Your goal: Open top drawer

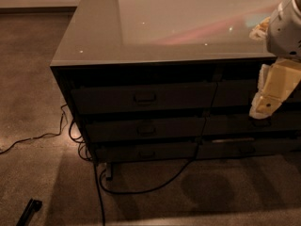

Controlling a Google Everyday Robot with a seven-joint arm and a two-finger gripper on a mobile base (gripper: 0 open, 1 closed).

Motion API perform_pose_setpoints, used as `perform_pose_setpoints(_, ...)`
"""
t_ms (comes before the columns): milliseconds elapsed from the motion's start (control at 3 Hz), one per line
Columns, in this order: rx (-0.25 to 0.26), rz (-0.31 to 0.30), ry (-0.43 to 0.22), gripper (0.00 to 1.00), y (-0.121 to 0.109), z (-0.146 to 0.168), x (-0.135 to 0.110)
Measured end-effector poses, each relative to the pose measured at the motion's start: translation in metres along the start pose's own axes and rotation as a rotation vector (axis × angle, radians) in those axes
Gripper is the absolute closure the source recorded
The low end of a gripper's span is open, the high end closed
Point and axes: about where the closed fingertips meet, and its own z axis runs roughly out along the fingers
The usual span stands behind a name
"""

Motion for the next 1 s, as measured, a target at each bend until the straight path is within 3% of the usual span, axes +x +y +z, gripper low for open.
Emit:
perform_pose_setpoints(333, 0.007, -0.073, 0.007, 0.0, -0.015, 0.036, -0.02)
perform_pose_setpoints(667, 0.009, -0.178, 0.063, 0.0, -0.032, 0.081, -0.035)
perform_pose_setpoints(1000, 0.049, -0.22, 0.219, 0.0, -0.069, 0.112, -0.027)
